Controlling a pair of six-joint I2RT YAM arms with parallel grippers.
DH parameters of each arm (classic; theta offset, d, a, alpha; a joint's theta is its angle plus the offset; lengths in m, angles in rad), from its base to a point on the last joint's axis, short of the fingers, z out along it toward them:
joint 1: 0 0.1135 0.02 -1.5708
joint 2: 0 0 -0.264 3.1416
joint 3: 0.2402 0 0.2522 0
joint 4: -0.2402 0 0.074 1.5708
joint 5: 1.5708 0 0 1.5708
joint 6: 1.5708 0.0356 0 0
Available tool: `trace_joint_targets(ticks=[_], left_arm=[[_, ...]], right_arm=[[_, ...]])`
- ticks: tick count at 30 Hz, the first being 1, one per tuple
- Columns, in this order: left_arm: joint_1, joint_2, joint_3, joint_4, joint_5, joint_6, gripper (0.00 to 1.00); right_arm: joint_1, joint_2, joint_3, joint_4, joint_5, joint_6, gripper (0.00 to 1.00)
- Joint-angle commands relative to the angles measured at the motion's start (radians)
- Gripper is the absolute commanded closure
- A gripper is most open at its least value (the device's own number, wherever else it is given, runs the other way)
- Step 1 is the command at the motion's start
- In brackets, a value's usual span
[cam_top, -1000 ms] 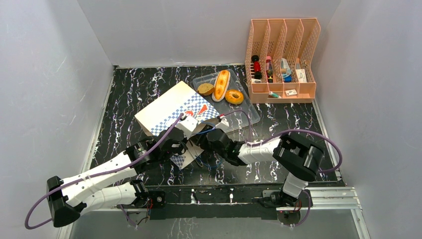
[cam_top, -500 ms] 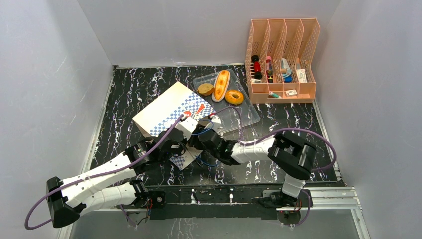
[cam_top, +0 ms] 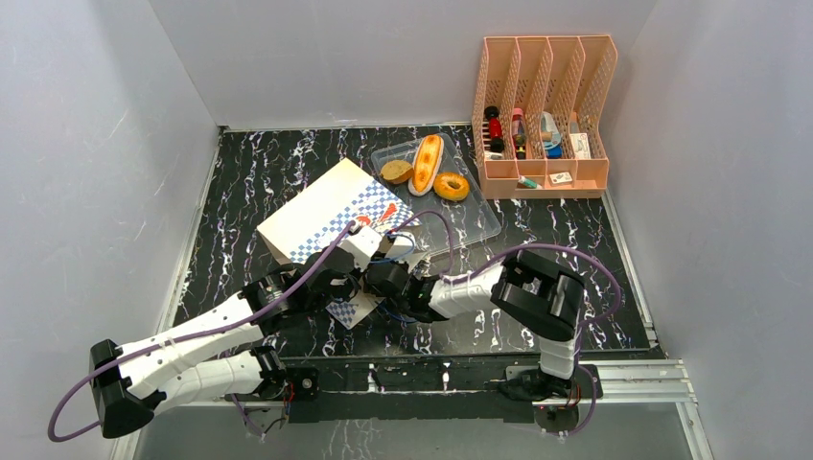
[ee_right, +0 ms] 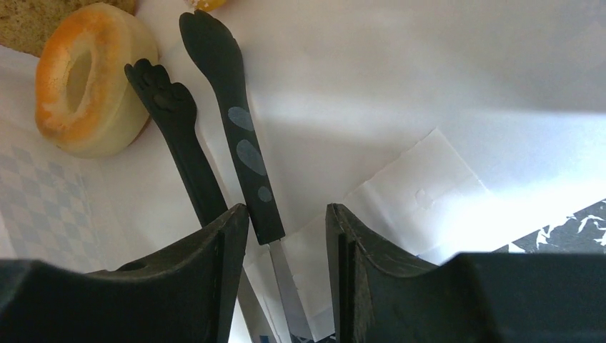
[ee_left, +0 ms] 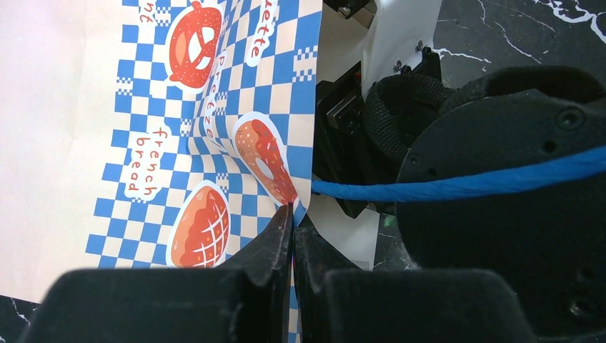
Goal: Take the fake bread out of the paper bag
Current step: Take out the fake bread from the paper bag.
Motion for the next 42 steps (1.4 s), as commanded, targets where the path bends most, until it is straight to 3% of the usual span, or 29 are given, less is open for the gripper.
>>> trace_joint_targets(ticks=[1,7,26,42], left_arm=[[-0.005,-0.007,0.01,-0.001,0.034,0.005,1.0],[-0.005,-0.001,0.008,0.002,0.039,0.008,1.0],[-0.005,0.009,0.018,-0.004,0.047,0.011,1.0],[-0.005,0.02,0.022,0.003,0.059,0.015,1.0]], right_arm=[[0.027,-0.025,0.01,0.021,0.085,-0.029,0.57],[0.063,-0.048,-0.012,0.031,0.156,-0.08,0.48],[0.15,-0.064,-0.062,0.18,0.231,-0.246,0.45],[0.15,0.05,-0.006,0.246,0.216,-0.354,0.42]])
